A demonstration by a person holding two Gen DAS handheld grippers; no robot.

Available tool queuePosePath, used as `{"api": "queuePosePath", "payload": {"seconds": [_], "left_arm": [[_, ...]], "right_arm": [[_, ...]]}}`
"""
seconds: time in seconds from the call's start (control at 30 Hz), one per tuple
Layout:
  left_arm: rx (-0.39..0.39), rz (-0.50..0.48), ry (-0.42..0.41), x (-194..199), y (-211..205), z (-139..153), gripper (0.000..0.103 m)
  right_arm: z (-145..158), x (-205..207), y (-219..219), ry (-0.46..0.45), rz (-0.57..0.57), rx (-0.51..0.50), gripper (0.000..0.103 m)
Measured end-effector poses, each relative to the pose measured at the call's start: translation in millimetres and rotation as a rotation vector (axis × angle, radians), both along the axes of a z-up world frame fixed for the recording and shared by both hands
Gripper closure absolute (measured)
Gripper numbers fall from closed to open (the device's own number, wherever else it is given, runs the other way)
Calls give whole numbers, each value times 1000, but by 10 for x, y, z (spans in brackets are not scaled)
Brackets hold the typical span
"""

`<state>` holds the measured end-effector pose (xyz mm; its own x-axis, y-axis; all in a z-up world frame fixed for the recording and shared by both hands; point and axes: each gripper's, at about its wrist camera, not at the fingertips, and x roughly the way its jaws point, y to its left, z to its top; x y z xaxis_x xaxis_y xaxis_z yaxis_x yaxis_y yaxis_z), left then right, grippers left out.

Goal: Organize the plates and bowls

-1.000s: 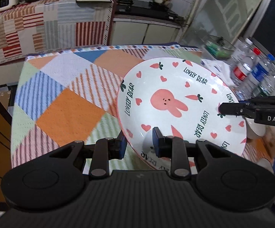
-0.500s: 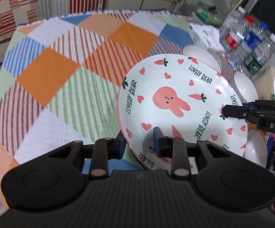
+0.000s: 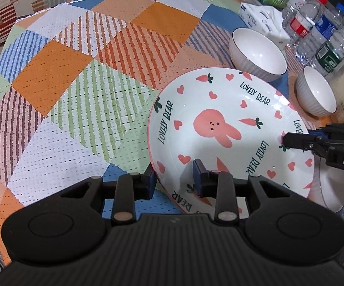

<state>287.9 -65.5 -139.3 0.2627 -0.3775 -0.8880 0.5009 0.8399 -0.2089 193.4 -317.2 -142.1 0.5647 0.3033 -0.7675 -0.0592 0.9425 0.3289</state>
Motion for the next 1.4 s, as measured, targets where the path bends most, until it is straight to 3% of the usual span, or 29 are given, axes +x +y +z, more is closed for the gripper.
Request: {"api": "queuePosePath", "payload": {"seconds": [0.37,0.73,0.93,1.07,1.17,1.4], "left_arm": [[76,-7,21,22,-69,-111,72],[177,-13,-32,-59,-243,-121,72],[199,13,-50,-85,-276,-116,72],[226,42,-67,-145,-304,-92,72],[255,73,-101,-260,-305,-29,72],[233,121,-117,-622,-244,186,72]], "right_arm": [[5,124,169,48,35,-108,81],[52,162,531,130,35,-359,70],[-28,109,627,102,38,-460,68],[-46,23,736,37,73,-555,66],[59,-102,690,-29,68,-563,67],[468,-556,314,-143,14,-427,62]]}}
